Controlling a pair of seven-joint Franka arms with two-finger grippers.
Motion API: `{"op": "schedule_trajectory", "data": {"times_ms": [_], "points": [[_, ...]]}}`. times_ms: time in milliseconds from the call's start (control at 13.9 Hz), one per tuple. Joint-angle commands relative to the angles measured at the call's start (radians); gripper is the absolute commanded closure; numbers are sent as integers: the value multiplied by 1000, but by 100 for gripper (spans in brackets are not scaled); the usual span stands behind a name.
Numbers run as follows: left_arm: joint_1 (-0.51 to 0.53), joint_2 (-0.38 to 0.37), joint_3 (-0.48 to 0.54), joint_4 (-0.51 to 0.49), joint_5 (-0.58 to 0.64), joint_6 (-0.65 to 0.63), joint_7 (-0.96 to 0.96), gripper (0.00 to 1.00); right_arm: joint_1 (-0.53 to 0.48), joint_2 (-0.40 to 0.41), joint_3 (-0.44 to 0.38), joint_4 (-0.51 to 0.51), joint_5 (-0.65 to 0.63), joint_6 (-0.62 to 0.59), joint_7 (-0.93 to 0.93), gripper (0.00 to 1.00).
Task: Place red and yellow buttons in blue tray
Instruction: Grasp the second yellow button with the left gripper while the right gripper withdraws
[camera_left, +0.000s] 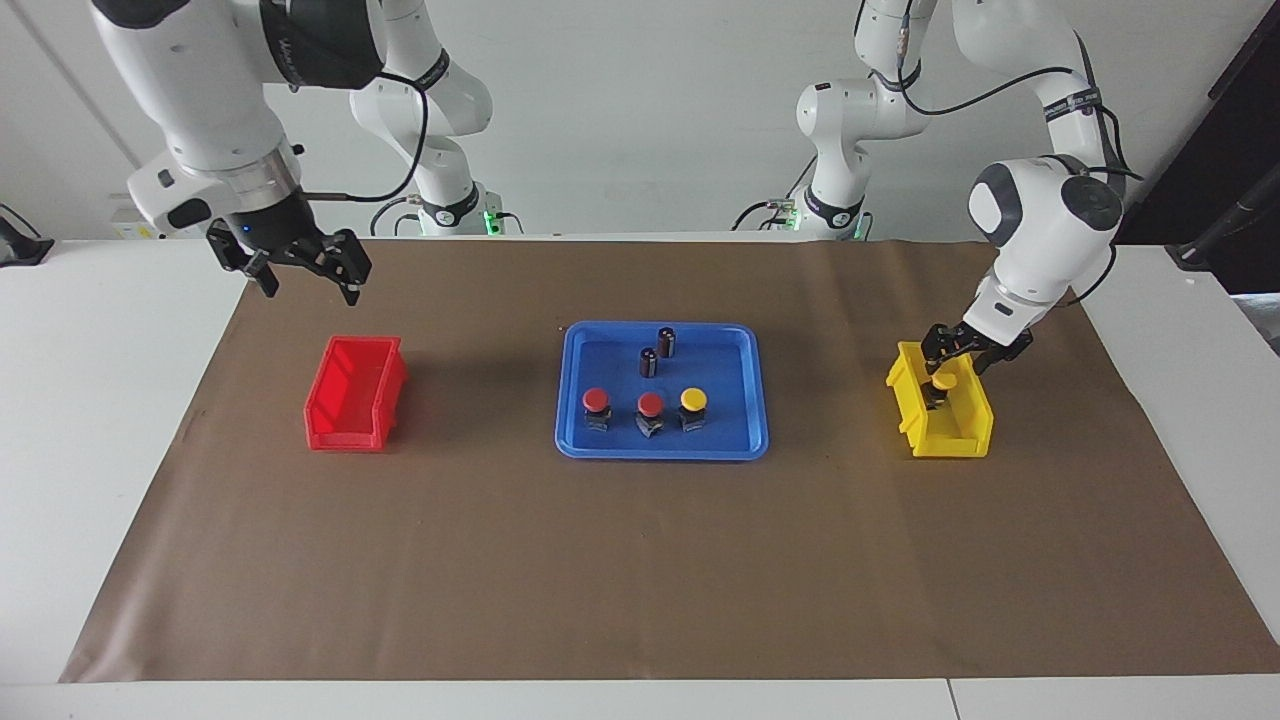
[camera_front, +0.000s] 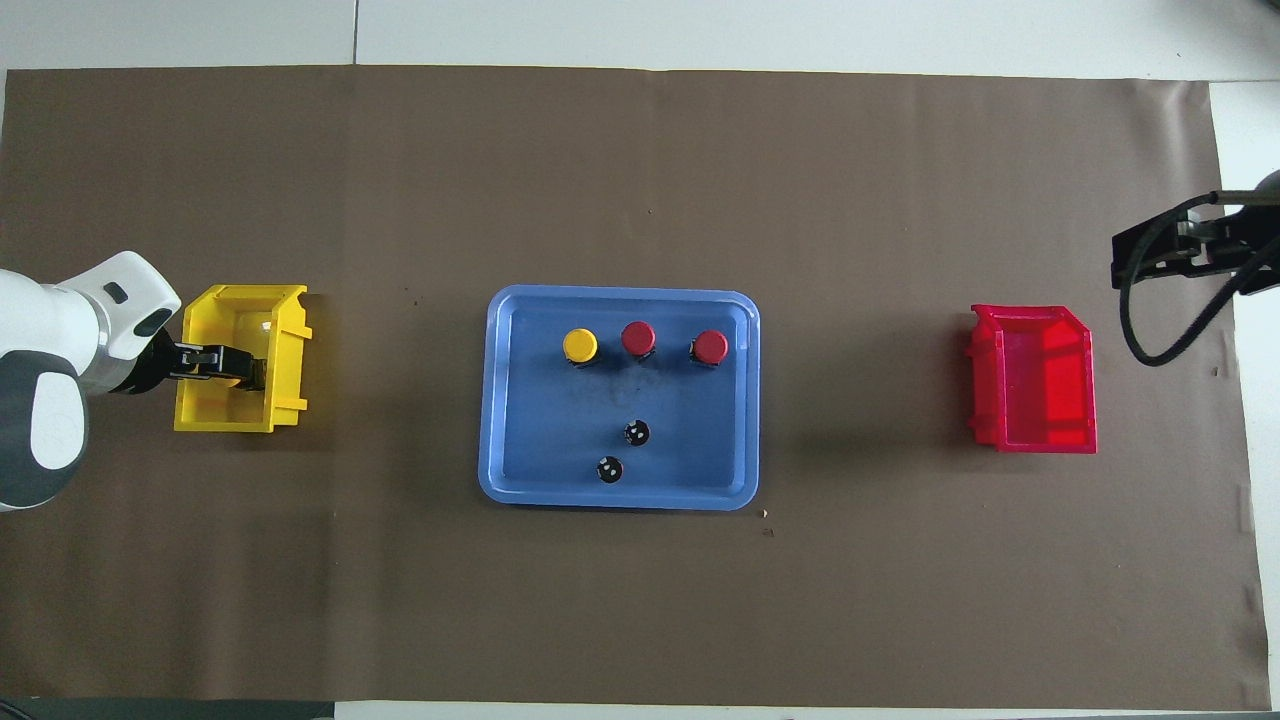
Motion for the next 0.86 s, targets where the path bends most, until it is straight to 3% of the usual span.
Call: {"op": "schedule_trajectory", "data": {"times_ms": [0, 360, 504, 792], "points": [[-3, -11, -2, -28, -6, 38, -17, 19, -60, -16, 13, -25, 6, -30, -67, 0], [-19, -11, -2, -28, -6, 39, -61, 28, -76, -36, 4, -31, 18, -97, -130, 0], [-19, -11, -2, -28, -6, 39, -61, 31, 24, -55, -92, -33, 18, -99, -132, 0], [-15, 7, -2, -31, -6, 57, -55, 34, 99, -59, -159, -34, 16, -131, -133, 0]]}}
